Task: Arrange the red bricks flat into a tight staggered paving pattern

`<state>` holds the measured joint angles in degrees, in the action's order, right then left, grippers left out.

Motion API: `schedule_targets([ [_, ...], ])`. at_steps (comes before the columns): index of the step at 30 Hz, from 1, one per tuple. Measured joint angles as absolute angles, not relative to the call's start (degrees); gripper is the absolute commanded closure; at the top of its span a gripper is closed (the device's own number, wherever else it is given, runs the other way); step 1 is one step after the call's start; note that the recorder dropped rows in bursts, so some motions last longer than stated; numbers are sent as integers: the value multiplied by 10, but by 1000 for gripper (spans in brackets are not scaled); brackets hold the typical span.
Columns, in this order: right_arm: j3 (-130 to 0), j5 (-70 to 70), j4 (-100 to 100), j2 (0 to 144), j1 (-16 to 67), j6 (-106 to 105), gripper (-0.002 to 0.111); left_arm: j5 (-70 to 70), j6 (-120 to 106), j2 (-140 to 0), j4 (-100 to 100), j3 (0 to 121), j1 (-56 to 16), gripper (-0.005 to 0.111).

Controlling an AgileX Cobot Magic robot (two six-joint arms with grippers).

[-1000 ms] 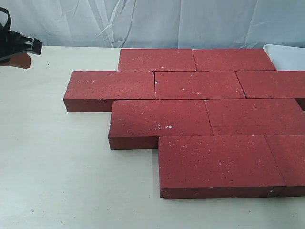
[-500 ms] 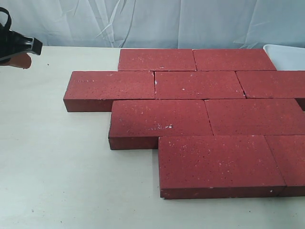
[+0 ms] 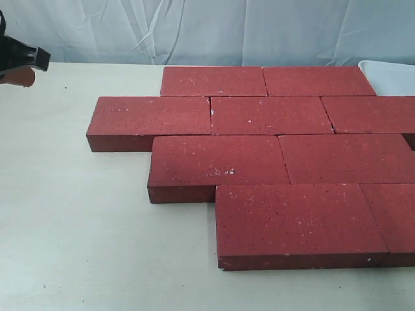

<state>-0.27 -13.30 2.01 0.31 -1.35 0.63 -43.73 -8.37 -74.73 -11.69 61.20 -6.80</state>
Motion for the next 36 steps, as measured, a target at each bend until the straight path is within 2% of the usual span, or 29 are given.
schedule_targets([
  [6,-3,-133,20,3,-13,6,108,-403,-85,-641,-107,576,-68,107],
  [12,-3,-133,20,3,-13,6,108,-326,-86,-477,-88,413,-68,107],
  [21,-3,-133,20,3,-13,6,108,-242,-81,-248,-82,182,28,107],
  [28,-3,-133,20,3,-13,6,108,-159,-80,-140,-82,77,41,107],
  [36,-2,-133,20,3,-13,6,108,-146,-80,-13,-82,3,41,107],
])
